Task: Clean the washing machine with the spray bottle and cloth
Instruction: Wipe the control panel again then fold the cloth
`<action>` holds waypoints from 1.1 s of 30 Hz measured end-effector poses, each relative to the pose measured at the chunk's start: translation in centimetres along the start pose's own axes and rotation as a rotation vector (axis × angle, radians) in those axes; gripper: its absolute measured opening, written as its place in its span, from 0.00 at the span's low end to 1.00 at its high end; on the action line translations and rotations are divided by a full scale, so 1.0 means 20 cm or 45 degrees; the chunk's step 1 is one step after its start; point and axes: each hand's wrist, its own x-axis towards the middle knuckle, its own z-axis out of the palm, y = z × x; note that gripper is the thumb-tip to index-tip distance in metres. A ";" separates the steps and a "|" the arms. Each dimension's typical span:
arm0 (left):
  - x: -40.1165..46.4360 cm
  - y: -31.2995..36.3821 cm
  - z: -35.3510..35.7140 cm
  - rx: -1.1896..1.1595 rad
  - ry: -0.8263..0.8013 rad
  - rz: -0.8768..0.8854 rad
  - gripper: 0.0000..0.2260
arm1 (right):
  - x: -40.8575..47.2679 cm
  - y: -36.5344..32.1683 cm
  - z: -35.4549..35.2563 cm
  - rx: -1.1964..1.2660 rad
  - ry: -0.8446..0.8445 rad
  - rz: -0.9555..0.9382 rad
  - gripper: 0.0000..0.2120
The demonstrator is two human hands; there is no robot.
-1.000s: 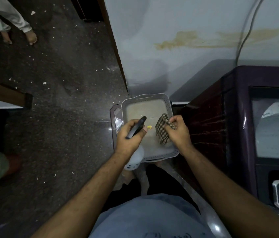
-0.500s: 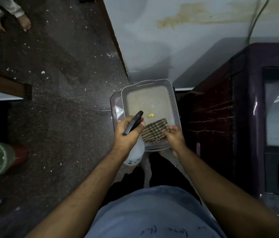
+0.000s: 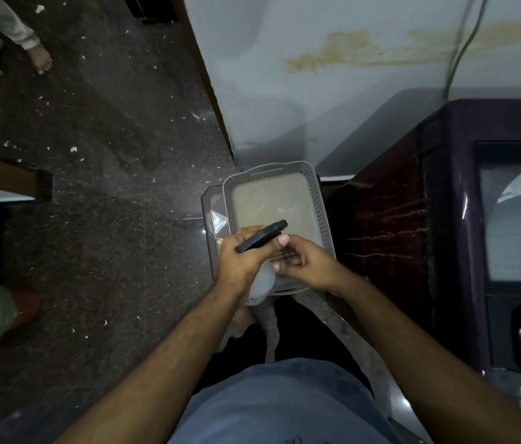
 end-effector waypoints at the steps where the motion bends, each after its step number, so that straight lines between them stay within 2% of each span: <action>1: 0.01 0.00 0.01 -0.045 0.018 -0.028 0.22 | 0.00 -0.01 0.01 -0.126 0.018 -0.059 0.22; 3: 0.04 0.01 0.01 -0.105 0.037 -0.071 0.34 | 0.02 -0.03 0.04 -0.291 0.176 -0.172 0.24; 5: 0.08 0.03 0.03 -0.158 0.015 -0.115 0.38 | 0.05 -0.05 0.05 -0.214 0.376 -0.216 0.18; 7: 0.13 0.04 0.06 -0.193 -0.051 -0.121 0.28 | 0.08 -0.08 0.03 -0.169 0.589 -0.197 0.13; 9: 0.14 0.07 0.10 -0.215 -0.074 -0.123 0.21 | 0.11 -0.12 -0.01 -0.162 0.709 -0.136 0.13; 12: 0.18 0.07 0.13 -0.284 -0.073 -0.123 0.17 | 0.16 -0.18 -0.08 -0.287 0.687 -0.149 0.13; 17: 0.31 0.07 0.15 -0.257 -0.057 -0.163 0.28 | 0.23 -0.18 -0.20 -0.585 0.534 -0.153 0.03; 20: 0.37 0.02 0.17 -0.220 -0.028 -0.241 0.25 | 0.27 -0.17 -0.23 -0.674 0.477 -0.073 0.04; 22: 0.42 0.00 0.18 -0.220 -0.011 -0.287 0.25 | 0.30 -0.15 -0.23 -0.663 0.506 -0.032 0.05; 24: 0.44 0.00 0.21 -0.251 -0.020 -0.334 0.29 | 0.32 -0.13 -0.22 -0.601 0.592 0.021 0.05; 28: 0.52 0.05 0.27 -0.290 -0.144 -0.416 0.17 | 0.40 -0.10 -0.23 -0.466 0.686 0.127 0.06; 33: 0.59 0.16 0.36 -0.289 -0.204 -0.422 0.22 | 0.50 -0.10 -0.28 -0.456 0.744 0.209 0.08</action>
